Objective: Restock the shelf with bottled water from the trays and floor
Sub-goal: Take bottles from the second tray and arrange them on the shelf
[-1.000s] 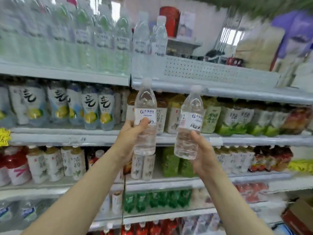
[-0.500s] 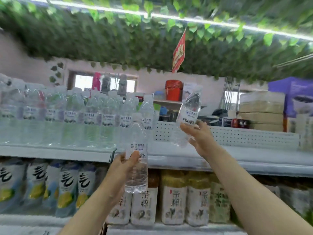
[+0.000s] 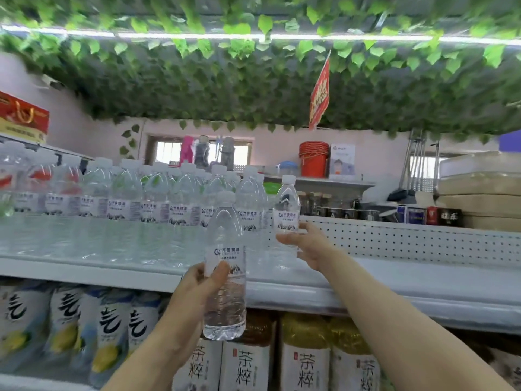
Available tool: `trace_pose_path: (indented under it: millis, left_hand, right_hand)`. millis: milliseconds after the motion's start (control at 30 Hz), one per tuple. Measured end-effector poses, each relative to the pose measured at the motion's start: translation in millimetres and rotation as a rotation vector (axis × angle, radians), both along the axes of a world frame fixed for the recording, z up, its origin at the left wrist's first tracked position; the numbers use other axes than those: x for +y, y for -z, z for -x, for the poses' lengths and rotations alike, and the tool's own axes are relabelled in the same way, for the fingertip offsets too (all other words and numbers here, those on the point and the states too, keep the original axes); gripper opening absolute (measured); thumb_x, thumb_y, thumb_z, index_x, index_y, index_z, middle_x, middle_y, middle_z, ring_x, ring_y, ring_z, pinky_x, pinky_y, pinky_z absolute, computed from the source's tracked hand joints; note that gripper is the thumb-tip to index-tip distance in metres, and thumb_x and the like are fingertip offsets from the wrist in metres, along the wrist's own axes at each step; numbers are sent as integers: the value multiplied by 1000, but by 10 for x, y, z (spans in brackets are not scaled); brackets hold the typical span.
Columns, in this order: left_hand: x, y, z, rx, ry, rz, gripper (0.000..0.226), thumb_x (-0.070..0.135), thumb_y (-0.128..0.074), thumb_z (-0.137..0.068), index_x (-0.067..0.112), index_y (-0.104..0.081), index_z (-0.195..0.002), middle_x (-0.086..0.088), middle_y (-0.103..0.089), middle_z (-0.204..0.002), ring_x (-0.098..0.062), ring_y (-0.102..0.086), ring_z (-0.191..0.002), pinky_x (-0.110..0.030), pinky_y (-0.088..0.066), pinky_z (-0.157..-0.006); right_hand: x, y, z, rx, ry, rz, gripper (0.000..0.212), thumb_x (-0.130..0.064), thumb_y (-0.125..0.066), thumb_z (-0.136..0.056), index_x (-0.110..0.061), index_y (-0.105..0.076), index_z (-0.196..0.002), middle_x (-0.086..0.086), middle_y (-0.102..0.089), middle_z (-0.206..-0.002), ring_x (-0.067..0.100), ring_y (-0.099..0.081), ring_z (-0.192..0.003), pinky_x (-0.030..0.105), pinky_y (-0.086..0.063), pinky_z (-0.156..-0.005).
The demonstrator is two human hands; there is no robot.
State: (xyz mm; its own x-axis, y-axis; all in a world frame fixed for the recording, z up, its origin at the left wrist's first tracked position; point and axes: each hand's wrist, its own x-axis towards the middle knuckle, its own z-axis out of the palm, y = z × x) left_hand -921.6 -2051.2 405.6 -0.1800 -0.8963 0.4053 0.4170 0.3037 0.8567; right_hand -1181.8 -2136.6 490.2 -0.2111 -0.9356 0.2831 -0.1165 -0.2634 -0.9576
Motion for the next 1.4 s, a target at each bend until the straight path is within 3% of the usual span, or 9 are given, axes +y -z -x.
trace_pose_path:
  millis: [133, 467, 600, 733, 900, 1067, 1200, 1333, 1400]
  left_hand:
    - [-5, -49, -72, -2, 9, 13, 86, 64, -86, -59, 15, -59, -124, -6, -74, -113, -29, -69, -108, -56, -45, -104]
    - [147, -136, -186, -95, 86, 21, 70, 53, -79, -69, 14, -58, -123, -6, -75, -110, -25, -70, -106, -51, -46, -106]
    - [170, -187, -236, -149, 99, 69, 88, 68, -83, -57, 19, -58, -125, -4, -71, -118, -23, -66, -112, -50, -43, -108]
    - [200, -249, -178, -160, 153, 65, 77, 56, -79, -66, 15, -56, -127, -6, -71, -115, -22, -68, -106, -39, -51, -92]
    - [277, -348, 41, -86, 274, 34, 64, 33, -79, -69, 8, -56, -123, -18, -72, -112, -35, -71, -101, -54, -54, -95]
    - [352, -490, 446, -71, 385, 58, 59, 25, -80, -71, 5, -58, -122, -18, -72, -113, -37, -69, -105, -55, -54, -95]
    - [286, -768, 751, -200, 361, 225, 52, 14, -76, -82, 10, -56, -130, -9, -73, -111, -22, -71, -103, -30, -56, -84]
    - [138, -1381, 973, -477, 155, 628, 88, 16, -80, -81, 25, -29, -153, 13, -55, -117, -1, -57, -103, -23, -48, -85]
    - [66, -1698, 1106, -683, 95, 772, 103, 15, -81, -79, 30, -16, -158, 9, -55, -122, 0, -57, -98, -21, -50, -81]
  right_hand:
    - [-27, -3, -2, 102, 51, 10, 66, -20, -93, -72, -19, -49, -122, 5, -66, -117, 25, -62, -113, 42, -46, -92]
    - [233, 31, -139, 462, 280, -89, 86, -54, -84, -74, -17, -51, -144, 6, -60, -140, 25, -59, -122, 44, -49, -105]
    - [673, 27, -351, 367, 496, 134, 65, -43, -74, -91, -14, -51, -145, 6, -62, -134, 23, -60, -120, 38, -47, -102]
    - [1241, 185, -630, 76, 203, 121, 50, -36, -70, -95, -13, -59, -138, 4, -68, -125, 17, -66, -112, 36, -57, -95]
    - [1867, 543, -850, 13, -98, 43, 47, -29, -69, -94, -19, -58, -139, 6, -72, -126, 24, -68, -118, 45, -52, -104]
    - [2081, 560, -804, 78, 24, 116, 38, -19, -78, -88, -31, -64, -121, 0, -79, -100, 17, -76, -95, 35, -62, -84]
    - [2025, 412, -457, 65, 97, 132, 45, -20, -85, -81, -25, -64, -120, 12, -76, -108, 28, -75, -100, 51, -59, -92]
    - [1883, 220, -16, 101, 111, 91, 45, -23, -86, -78, -29, -59, -114, 8, -75, -110, 20, -75, -96, 29, -61, -72]
    - [1753, 129, 185, 146, 109, 68, 74, -33, -92, -66, -24, -56, -130, 9, -72, -116, 22, -73, -102, 38, -62, -84]
